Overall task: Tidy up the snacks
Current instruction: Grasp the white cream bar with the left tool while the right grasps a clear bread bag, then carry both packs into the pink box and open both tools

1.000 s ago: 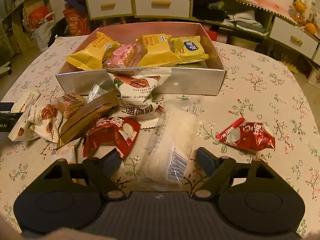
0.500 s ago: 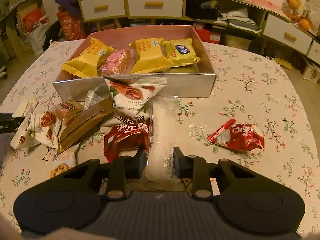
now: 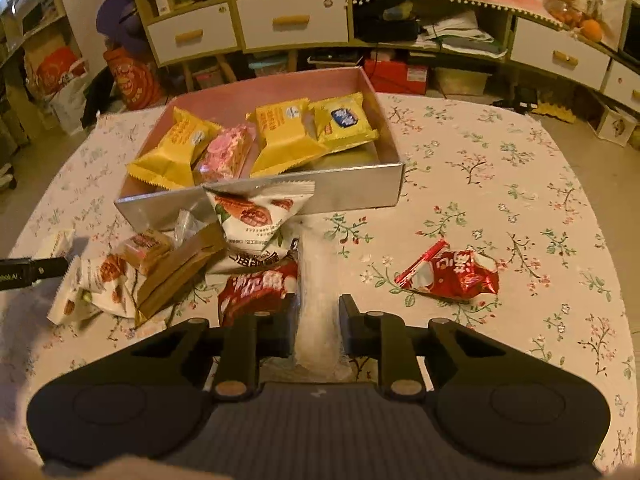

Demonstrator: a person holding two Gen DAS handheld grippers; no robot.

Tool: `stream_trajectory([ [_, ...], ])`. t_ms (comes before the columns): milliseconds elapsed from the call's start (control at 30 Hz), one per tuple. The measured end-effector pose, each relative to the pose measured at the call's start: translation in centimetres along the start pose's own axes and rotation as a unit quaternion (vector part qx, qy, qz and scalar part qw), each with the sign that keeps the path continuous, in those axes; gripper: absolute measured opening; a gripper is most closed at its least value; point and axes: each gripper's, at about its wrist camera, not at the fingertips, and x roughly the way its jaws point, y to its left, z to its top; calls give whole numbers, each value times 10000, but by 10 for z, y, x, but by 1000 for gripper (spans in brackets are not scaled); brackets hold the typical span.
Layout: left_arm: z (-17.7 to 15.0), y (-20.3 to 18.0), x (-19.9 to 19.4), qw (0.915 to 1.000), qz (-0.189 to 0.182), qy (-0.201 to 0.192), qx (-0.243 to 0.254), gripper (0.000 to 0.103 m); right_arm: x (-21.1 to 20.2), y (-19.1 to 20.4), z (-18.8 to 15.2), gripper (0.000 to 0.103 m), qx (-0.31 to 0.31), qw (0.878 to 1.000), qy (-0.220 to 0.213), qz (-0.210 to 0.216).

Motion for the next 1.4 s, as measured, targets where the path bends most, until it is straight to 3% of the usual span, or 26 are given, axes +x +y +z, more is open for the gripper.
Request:
stream_trajectory([
  [433, 8, -16, -20, 9994, -250, -222, -70, 50, -18, -13, 3, 18, 307, 9994, -132, 124],
  [667, 6, -29, -25, 9992, -375, -158, -15, 51, 0, -17, -4, 20, 246, 9990, 371, 96],
  [833, 4, -40, -25, 9990, -418, -111, 70, 51, 10, -19, -7, 36, 274, 9984, 501, 44],
  [1000, 3, -48, -27, 9988, -460, -103, 108, 51, 23, -16, -9, 34, 182, 9979, 614, -37],
  [1100, 3, -52, -29, 9987, -480, -107, 140, 51, 26, -11, -10, 19, -85, 9981, 568, -231],
  [1400, 8, -60, -36, 9983, -551, -204, 60, 51, 2, -20, -1, 17, 166, 9991, 319, -240],
])
